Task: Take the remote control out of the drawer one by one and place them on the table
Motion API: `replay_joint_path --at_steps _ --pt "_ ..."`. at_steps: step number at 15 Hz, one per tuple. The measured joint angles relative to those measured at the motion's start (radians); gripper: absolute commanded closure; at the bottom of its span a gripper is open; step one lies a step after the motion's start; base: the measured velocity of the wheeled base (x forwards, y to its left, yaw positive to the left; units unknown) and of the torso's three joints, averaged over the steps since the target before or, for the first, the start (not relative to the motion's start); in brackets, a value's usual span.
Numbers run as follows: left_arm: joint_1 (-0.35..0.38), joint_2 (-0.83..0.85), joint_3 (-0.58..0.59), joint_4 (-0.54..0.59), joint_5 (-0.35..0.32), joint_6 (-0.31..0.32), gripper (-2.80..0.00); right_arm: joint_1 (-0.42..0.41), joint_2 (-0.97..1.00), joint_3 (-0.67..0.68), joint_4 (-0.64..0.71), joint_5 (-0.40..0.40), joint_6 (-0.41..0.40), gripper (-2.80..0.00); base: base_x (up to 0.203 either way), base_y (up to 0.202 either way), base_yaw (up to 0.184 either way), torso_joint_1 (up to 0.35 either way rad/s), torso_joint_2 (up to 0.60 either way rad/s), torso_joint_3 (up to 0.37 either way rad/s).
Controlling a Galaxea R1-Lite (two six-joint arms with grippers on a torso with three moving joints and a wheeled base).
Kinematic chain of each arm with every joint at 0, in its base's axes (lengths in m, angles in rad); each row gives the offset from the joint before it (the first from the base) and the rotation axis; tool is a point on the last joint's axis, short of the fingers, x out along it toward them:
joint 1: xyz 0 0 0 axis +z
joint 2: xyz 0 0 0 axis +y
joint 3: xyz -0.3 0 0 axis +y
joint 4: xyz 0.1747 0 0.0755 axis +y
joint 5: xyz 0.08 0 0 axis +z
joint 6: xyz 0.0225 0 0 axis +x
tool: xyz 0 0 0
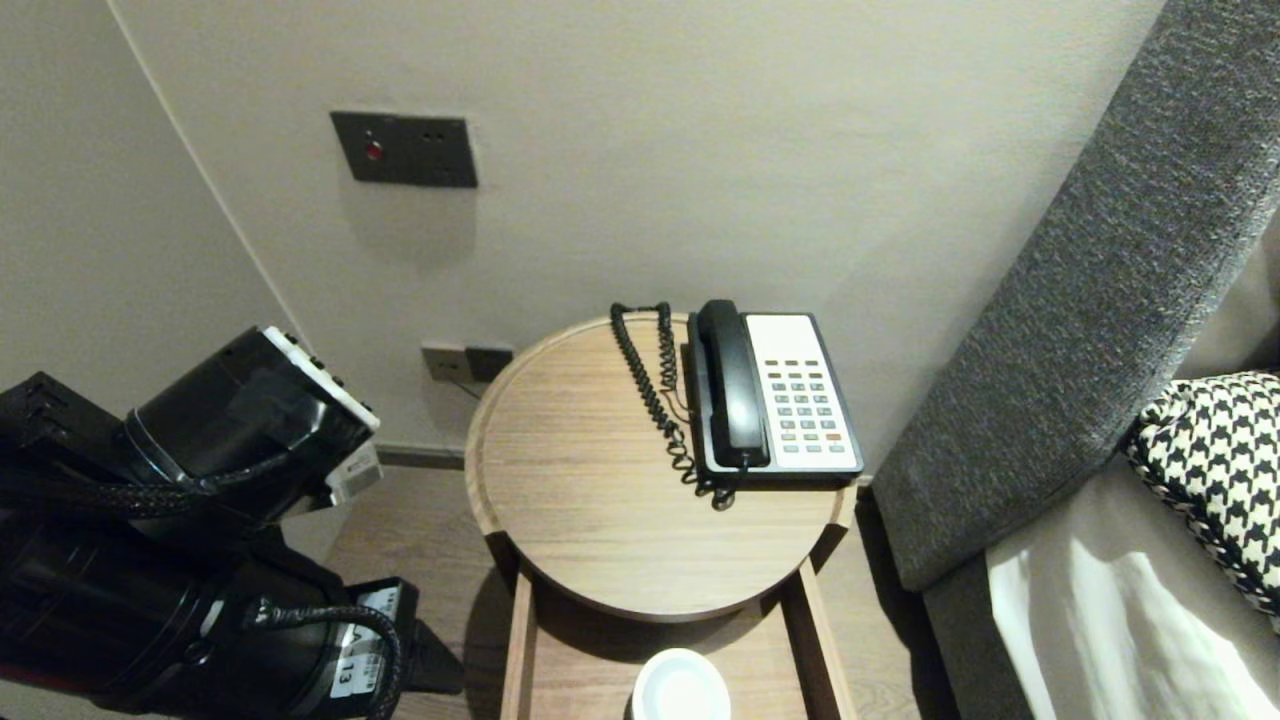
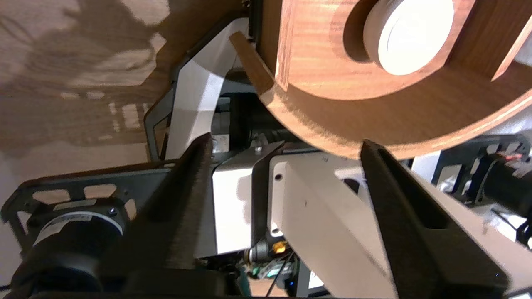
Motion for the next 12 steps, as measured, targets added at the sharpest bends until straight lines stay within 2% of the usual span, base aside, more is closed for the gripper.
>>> replay_joint_path --at_steps 12 --pt "-0.001 -0.028 -0.047 0.105 -0.098 -0.006 -2.8 0.0 0.0 0.0 0.0 0.0 0.0 0.0 0.0 0.0 0.0 0.0 0.0 0.0"
